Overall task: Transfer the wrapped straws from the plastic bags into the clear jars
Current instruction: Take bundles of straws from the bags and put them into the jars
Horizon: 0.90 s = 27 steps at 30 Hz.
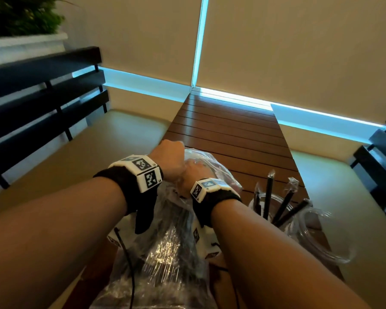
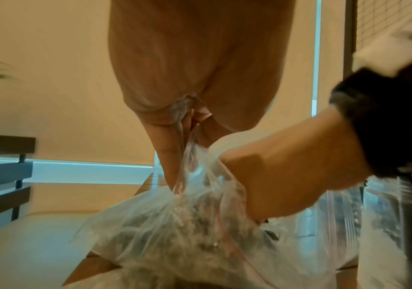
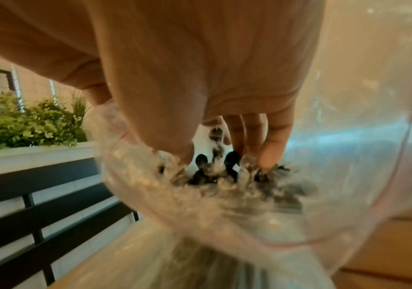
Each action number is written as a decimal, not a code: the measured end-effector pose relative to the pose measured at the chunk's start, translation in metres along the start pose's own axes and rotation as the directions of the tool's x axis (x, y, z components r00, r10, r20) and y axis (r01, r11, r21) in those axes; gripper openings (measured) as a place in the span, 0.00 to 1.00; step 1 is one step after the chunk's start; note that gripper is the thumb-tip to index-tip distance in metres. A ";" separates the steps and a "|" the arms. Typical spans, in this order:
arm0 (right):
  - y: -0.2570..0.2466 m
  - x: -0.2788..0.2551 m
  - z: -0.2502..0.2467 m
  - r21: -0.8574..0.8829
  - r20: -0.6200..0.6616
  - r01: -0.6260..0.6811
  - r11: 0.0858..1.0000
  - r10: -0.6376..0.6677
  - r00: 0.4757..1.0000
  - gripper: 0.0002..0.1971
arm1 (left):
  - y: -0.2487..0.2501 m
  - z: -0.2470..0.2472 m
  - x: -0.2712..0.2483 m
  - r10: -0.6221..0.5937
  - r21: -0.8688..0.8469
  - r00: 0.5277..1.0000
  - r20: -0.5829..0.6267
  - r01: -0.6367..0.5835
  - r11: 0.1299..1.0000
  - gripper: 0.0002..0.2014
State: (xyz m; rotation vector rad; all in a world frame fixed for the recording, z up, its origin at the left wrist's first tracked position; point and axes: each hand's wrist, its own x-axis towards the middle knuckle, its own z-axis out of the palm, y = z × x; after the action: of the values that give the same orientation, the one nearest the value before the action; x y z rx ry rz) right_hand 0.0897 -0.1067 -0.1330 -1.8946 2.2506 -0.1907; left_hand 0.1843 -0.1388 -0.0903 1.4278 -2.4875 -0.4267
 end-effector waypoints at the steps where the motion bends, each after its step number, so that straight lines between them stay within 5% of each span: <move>1: -0.001 -0.001 0.003 0.001 0.015 -0.016 1.000 0.016 1.000 0.17 | -0.001 0.000 -0.001 -0.009 -0.020 1.000 0.001 0.009 1.000 0.16; 12: 0.010 0.005 0.020 0.045 0.065 -0.070 0.997 0.067 0.996 0.15 | 0.010 0.008 -0.006 0.000 -0.051 0.999 -0.048 -0.002 0.999 0.11; 20: 0.016 -0.018 0.028 0.075 0.046 -0.086 0.993 0.083 0.995 0.24 | 0.028 0.012 -0.015 0.010 -0.074 0.998 -0.065 -0.015 0.997 0.08; 27: 0.022 -0.028 0.013 0.006 -0.028 -0.053 0.999 0.053 0.998 0.12 | 0.021 0.016 -0.016 -0.032 -0.107 0.995 -0.096 0.022 0.994 0.08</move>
State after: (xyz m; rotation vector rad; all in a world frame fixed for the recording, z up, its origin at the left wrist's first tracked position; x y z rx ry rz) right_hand 0.0759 -0.0749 -0.1483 -1.8382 2.3130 -0.2168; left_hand 0.1700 -0.1129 -0.0982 1.4075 -2.3355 -0.4747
